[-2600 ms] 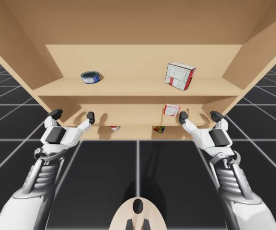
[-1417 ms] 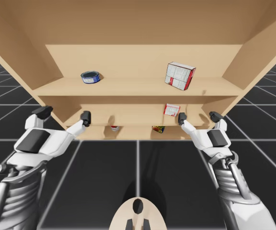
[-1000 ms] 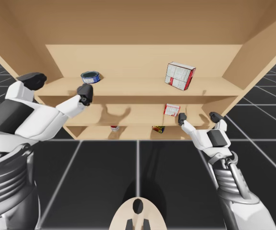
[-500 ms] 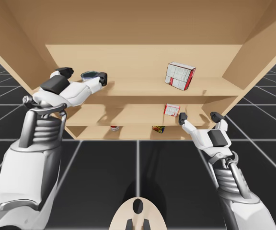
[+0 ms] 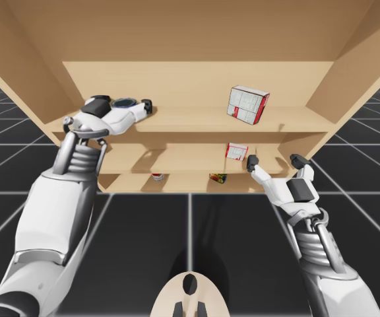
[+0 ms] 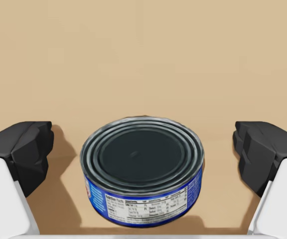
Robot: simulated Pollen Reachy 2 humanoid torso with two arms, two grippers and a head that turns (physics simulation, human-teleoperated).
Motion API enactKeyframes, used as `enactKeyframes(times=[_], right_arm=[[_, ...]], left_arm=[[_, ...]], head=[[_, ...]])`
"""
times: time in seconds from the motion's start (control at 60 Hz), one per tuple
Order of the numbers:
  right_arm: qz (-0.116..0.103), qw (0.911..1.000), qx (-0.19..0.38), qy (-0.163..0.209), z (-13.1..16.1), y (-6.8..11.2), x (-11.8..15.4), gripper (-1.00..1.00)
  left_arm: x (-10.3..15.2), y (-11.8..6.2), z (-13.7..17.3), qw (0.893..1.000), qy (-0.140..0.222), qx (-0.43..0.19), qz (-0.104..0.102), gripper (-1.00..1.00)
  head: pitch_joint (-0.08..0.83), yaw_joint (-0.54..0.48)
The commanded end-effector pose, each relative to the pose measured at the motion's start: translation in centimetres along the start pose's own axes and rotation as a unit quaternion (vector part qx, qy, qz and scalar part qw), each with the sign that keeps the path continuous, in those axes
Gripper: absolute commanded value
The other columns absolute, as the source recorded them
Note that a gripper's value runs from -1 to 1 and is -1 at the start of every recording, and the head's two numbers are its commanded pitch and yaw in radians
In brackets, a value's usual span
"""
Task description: Retrieve the tuna can from the shelves.
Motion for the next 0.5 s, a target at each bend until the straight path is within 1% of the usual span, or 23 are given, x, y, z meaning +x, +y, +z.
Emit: enactKeyframes(times=[0.017,0.033,0.05,0.1,0.167,0.217,0.333,0.35,0.5], right_arm=[[-0.002,1.0000,-0.001,0.000,0.0,0.1,-0.1,-1.00],[-0.003,1.0000,0.000,0.001,0.0,0.1,-0.1,-1.00],[-0.003,1.0000,0.000,0.001,0.0,0.1,-0.2,-1.00],[-0.002,1.0000,0.000,0.001,-0.1,0.1,-0.2,-1.00],[-0.002,1.0000,-0.001,0.001,-0.1,0.1,-0.2,-1.00],[-0.001,1.0000,-0.001,0.000,-0.1,0.1,-0.2,-1.00],[-0.002,1.0000,-0.003,0.000,-0.1,0.1,-0.3,-1.00],[-0.002,1.0000,-0.003,0.000,-0.1,0.1,-0.3,-1.00],[-0.001,1.0000,-0.003,0.001,-0.1,0.1,-0.3,-1.00]], left_arm=[[-1.1,0.2,-0.8,0.988,0.148,0.042,0.005,-0.36],[-1.1,0.3,-0.9,0.988,0.150,0.036,0.009,0.56],[-1.2,0.3,-0.8,0.988,0.152,0.034,0.012,0.93],[-1.2,0.3,-0.7,0.988,0.150,0.031,0.015,1.00],[-0.9,0.2,-0.2,0.989,0.144,0.023,0.017,1.00],[-0.5,0.1,0.1,0.990,0.136,0.019,0.012,1.00],[0.6,-0.2,1.3,0.994,0.110,0.009,0.009,1.00],[1.0,-0.2,1.7,0.995,0.101,0.010,0.004,1.00],[2.8,-0.3,4.3,0.998,0.064,0.008,-0.001,1.00]], head=[[0.162,0.29],[0.163,0.29],[0.163,0.29],[0.166,0.29],[0.170,0.28],[0.171,0.28],[0.170,0.28],[0.171,0.28],[0.172,0.28]])
